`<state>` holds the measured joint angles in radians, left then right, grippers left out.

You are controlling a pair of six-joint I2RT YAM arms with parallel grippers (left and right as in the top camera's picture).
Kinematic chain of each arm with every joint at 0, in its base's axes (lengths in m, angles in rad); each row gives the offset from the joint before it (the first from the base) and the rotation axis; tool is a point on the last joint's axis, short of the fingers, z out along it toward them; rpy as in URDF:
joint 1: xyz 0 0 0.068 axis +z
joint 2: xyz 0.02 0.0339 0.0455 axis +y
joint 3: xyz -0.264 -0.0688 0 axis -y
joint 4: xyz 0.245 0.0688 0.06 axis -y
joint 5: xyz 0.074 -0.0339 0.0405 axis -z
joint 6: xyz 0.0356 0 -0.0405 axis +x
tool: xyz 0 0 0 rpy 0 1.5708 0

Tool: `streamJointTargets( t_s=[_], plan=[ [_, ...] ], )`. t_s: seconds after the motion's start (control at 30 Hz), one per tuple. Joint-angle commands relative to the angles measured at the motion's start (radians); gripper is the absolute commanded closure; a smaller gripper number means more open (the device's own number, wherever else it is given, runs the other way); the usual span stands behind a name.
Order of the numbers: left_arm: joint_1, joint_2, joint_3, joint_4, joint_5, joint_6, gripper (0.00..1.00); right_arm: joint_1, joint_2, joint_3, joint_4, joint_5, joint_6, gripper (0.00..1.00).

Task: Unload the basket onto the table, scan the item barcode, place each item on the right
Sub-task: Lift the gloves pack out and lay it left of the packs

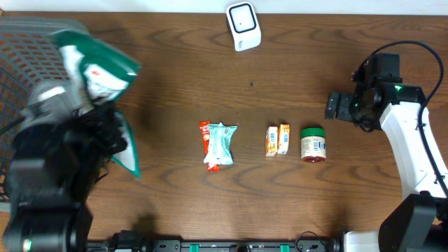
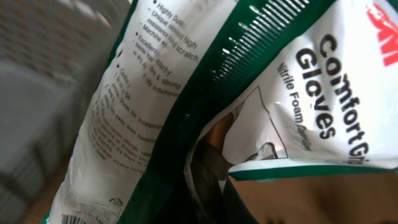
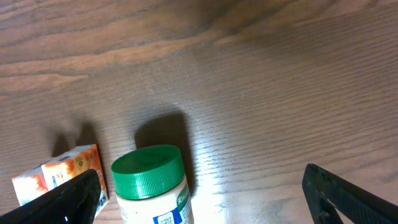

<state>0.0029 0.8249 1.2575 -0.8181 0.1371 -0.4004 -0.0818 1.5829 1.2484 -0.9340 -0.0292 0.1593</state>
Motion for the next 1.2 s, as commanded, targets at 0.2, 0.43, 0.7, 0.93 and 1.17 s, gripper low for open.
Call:
streamJointTargets(
  t_s=[0.2,0.43,0.7,0.93,1.17],
  plan=[
    [-0.270,0.336,0.003,-0.040,0.039,-0.051,0.93,-0.002,-0.017,0.014,-0.001,0.006,-0.004,0.01],
    [-0.370,0.583,0.003,-0.007,0.038,-0.196,0.93,-0.002,-0.017,0.014,-0.001,0.006,-0.004,0.01],
    [-0.427,0.803,0.003,-0.008,-0.260,-0.394,0.92,-0.002,-0.017,0.014,-0.001,0.006,-0.004,0.01],
    [-0.447,0.967,0.001,-0.011,-0.415,-0.539,0.93,-0.002,-0.017,0.014,-0.001,0.006,-0.004,0.01],
    [-0.449,1.144,0.001,-0.041,-0.354,-0.571,0.93,-0.002,-0.017,0.014,-0.001,0.006,-0.004,0.01]
  ],
)
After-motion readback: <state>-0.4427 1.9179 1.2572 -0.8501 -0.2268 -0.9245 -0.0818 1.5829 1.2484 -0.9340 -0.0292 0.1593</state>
